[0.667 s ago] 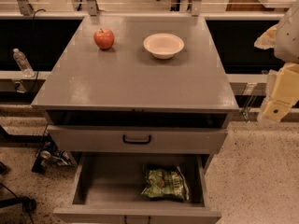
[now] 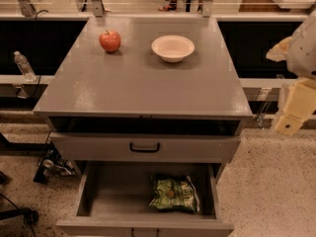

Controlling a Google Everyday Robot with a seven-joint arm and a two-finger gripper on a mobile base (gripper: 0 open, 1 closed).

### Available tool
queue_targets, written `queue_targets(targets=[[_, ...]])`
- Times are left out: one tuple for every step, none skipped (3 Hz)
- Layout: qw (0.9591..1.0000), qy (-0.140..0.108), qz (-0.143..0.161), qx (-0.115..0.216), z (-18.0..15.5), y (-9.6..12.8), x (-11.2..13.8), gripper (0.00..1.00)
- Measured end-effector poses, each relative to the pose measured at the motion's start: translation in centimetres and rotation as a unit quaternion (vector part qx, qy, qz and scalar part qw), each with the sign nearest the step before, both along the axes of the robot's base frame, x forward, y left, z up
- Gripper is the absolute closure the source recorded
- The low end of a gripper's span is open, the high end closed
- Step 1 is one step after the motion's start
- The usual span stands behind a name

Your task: Pick green jalapeno chip bag from middle drawer and place on counter

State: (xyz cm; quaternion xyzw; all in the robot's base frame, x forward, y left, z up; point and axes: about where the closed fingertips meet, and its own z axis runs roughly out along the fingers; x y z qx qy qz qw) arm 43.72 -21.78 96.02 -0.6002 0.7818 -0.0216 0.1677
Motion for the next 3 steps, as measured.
queue_targets(targets=[[0.9996,0.011,-0.002,0.025,-3.4,-0.1,-0.5,0.00],[0.9985,0.023,-0.005,0.050,-6.5,-0.1,-1.0,0.00],[0.9955,0.049,-0.007,0.080,-10.9,0.5,-1.8,0.00]])
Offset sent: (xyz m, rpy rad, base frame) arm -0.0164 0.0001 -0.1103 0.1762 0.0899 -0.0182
